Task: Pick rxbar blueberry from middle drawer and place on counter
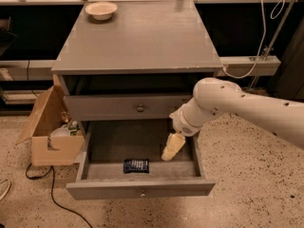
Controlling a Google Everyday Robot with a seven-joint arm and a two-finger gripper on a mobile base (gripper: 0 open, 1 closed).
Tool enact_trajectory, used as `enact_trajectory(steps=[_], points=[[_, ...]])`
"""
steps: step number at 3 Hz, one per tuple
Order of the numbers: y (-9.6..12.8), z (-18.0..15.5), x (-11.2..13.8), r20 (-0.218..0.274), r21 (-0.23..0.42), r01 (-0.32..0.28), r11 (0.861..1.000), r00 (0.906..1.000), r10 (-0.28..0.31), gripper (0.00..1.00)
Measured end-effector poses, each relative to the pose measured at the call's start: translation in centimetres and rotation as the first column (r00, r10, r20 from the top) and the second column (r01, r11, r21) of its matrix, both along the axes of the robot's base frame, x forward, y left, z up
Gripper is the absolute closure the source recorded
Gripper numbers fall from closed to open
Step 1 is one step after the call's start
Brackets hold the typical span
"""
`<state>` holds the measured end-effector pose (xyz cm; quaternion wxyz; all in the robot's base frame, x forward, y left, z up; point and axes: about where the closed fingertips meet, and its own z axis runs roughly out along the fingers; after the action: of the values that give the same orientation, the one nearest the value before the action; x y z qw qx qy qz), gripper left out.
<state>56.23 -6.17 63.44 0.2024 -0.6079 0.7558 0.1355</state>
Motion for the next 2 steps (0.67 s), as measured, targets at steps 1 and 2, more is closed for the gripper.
enact_trajectory(steps=[1, 2], points=[[0.0, 0.0, 0.0, 0.0, 0.0, 0.0, 1.0, 1.0, 0.0, 0.0], [0.5, -3.6, -0.1, -0.043, -0.02, 0.012, 1.0, 0.999, -0.013, 0.0]])
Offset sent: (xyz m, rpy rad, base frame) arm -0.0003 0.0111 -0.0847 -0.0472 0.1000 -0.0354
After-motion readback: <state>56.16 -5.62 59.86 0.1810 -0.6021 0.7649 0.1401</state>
